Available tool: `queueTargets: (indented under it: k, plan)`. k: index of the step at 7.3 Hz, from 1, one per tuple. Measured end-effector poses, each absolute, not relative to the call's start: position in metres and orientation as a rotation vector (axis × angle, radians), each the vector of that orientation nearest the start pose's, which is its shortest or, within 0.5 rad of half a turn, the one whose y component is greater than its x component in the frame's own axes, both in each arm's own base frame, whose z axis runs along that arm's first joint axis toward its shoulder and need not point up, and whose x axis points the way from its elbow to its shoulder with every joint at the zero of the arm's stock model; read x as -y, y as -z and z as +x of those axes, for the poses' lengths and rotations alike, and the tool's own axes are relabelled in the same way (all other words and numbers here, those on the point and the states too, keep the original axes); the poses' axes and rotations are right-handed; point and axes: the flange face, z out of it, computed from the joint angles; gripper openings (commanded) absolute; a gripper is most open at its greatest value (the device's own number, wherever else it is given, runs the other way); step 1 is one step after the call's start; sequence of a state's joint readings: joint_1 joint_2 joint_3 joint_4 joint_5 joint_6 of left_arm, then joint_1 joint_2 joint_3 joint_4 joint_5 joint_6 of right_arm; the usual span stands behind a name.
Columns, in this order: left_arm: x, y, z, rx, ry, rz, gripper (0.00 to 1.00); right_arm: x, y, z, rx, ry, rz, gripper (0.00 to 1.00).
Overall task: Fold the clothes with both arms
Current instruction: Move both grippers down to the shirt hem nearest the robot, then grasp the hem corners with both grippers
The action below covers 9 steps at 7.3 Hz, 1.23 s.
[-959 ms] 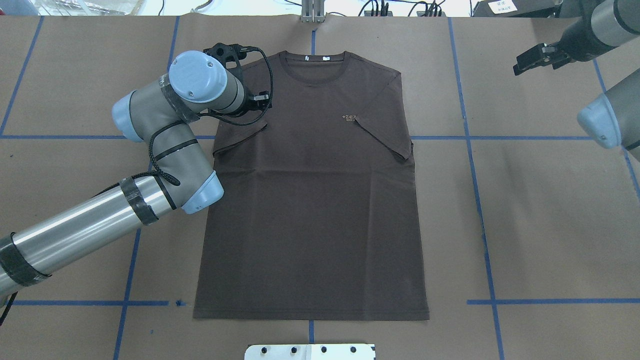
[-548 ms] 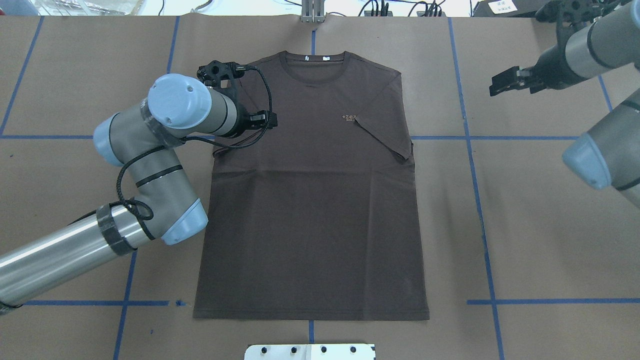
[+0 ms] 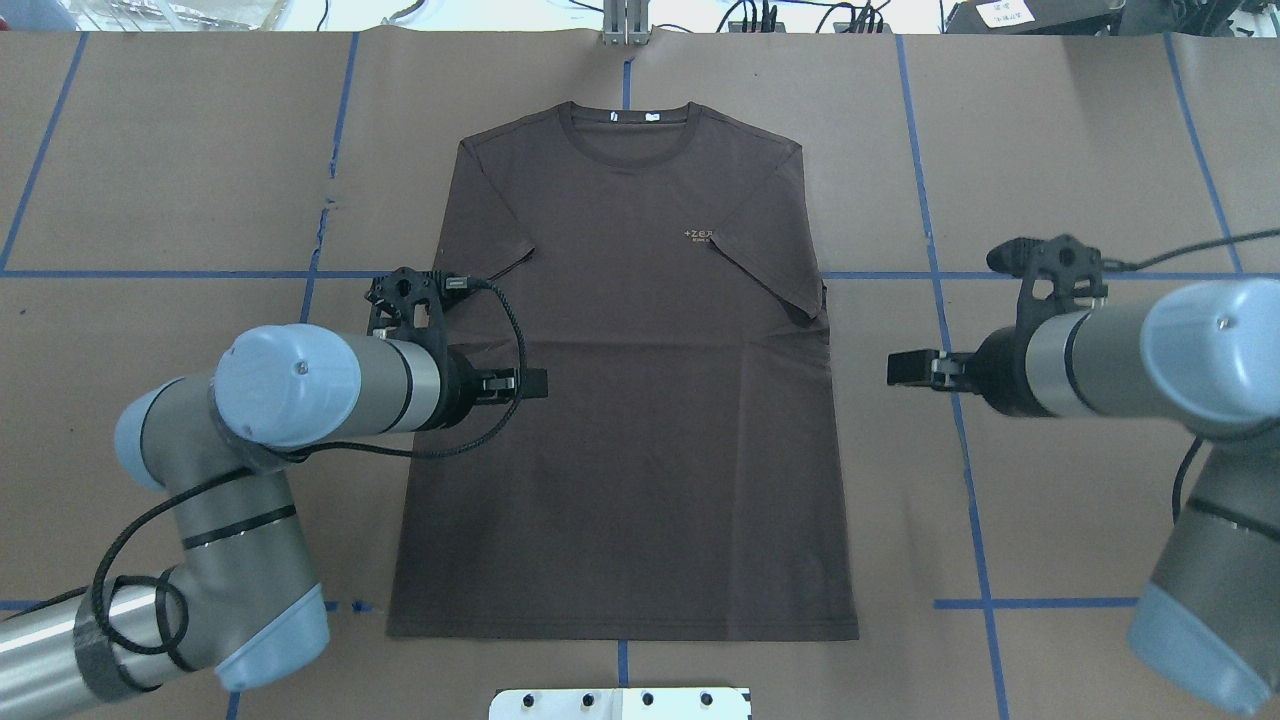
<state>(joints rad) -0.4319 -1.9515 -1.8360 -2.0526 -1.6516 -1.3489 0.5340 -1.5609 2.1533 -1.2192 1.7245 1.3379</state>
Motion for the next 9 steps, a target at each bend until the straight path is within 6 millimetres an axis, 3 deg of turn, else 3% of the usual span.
queueTargets:
  k: [2, 3, 4, 6, 7, 9]
  plan:
    - [0.309, -0.293, 0.479, -1.097, 0.145, 0.243, 0.94, 0.255, -0.347, -0.396, 0.923, -0.281, 0.217, 0.90]
    - [0.283, -0.305, 0.470, -1.092, 0.152, 0.198, 0.67, 0.222, -0.345, -0.411, 0.937, -0.317, 0.209, 0.90]
    - [0.255, -0.318, 0.468, -1.080, 0.181, 0.140, 0.54, 0.200, -0.342, -0.419, 0.953, -0.343, 0.195, 0.90]
    - [0.203, -0.334, 0.483, -1.037, 0.258, 0.040, 0.51, 0.180, -0.343, -0.424, 0.960, -0.356, 0.186, 0.91]
    - [0.186, -0.339, 0.490, -1.014, 0.273, 0.011, 0.51, 0.176, -0.343, -0.425, 0.961, -0.356, 0.187, 0.91]
    - [0.176, -0.344, 0.494, -0.987, 0.278, -0.005, 0.51, 0.174, -0.343, -0.426, 0.962, -0.357, 0.194, 0.92]
